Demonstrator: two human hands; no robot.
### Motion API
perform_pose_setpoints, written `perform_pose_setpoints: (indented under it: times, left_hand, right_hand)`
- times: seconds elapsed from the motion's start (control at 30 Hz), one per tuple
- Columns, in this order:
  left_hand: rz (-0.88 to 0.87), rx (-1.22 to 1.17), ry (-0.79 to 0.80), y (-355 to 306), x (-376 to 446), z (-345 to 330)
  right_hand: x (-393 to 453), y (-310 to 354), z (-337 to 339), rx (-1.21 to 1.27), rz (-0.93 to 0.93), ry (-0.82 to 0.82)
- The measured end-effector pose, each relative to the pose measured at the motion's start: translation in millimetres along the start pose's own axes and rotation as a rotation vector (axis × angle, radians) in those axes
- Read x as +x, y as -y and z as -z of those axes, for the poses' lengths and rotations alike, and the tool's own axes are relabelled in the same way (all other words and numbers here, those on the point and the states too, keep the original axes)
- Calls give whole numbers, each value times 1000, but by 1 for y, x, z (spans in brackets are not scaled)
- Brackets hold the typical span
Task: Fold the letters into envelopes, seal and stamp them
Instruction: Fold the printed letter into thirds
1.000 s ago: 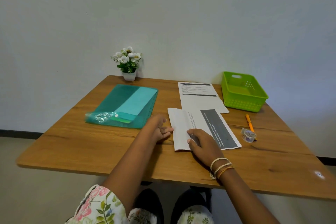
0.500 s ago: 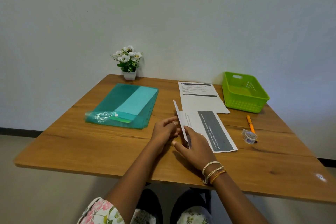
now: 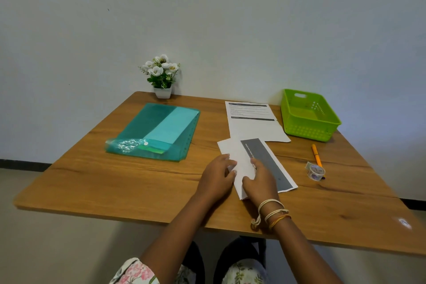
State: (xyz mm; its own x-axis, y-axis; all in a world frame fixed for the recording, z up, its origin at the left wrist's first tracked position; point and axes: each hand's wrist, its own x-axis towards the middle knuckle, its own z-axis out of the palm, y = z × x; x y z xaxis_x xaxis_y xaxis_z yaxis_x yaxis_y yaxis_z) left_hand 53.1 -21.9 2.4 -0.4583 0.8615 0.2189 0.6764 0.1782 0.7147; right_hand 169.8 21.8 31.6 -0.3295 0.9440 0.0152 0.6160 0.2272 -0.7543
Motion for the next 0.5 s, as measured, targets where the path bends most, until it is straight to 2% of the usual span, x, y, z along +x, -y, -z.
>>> perform_pose_setpoints:
  times: [0.13, 0.3, 0.37, 0.5]
  left_hand:
    - [1, 57, 2, 1, 0, -3]
    - [40, 35, -15, -6, -1, -7]
    - [93, -59, -42, -10, -1, -7]
    - [267, -386, -177, -16, 4, -2]
  right_hand:
    - [-2, 1, 0, -225, 0, -35]
    - [-9, -1, -4, -290, 69, -131]
    - [-7, 1, -4, -194, 30, -141]
    - [5, 2, 0, 187, -109, -106]
